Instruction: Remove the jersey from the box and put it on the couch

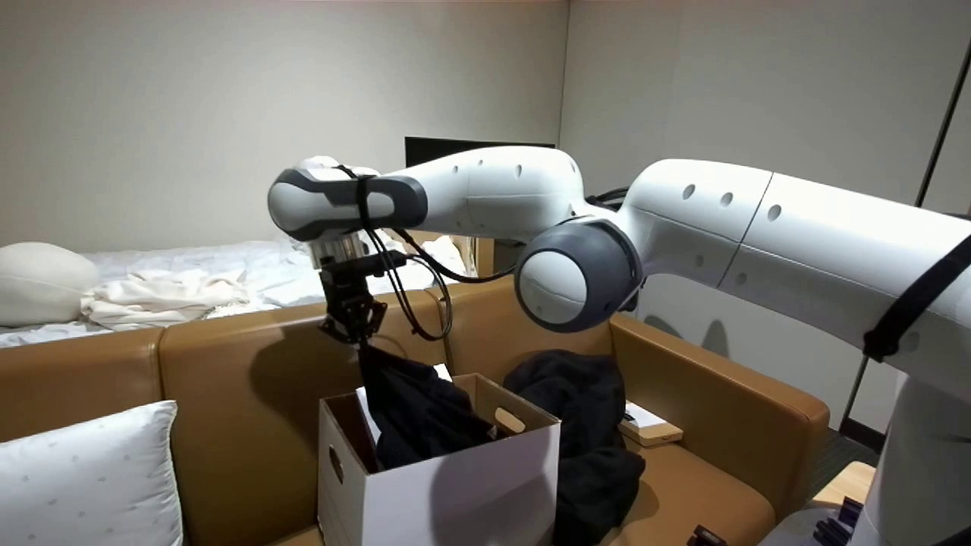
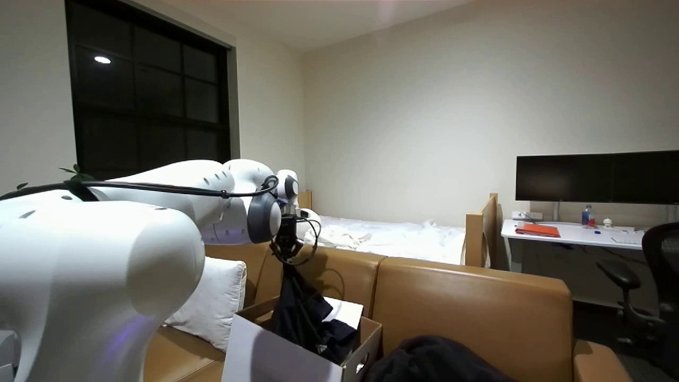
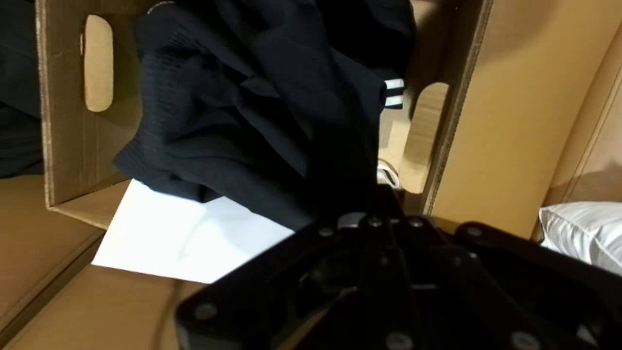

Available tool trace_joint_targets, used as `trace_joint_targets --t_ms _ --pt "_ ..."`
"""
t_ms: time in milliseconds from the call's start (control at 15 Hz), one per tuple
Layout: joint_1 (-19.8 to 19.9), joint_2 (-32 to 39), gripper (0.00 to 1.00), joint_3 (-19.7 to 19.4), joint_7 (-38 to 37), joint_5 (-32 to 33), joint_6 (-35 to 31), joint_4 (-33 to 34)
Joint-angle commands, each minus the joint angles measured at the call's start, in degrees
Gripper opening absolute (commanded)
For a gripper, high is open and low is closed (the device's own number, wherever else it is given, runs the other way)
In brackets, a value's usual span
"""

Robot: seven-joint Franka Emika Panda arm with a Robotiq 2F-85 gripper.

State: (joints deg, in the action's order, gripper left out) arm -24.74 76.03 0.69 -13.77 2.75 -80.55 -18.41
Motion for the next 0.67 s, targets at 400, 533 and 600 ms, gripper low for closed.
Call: trace_joint_targets --t_ms 400,533,600 --pt "1.33 -15.43 0.01 -1.53 -18.62 -1.63 17.11 -0.99" --pt "3.12 -18.72 0.01 -0.97 -21.17 -3.07 21.41 -0.25" --pt "3.9 -20.56 0.01 -0.78 -22.33 -3.63 23.2 -0.08"
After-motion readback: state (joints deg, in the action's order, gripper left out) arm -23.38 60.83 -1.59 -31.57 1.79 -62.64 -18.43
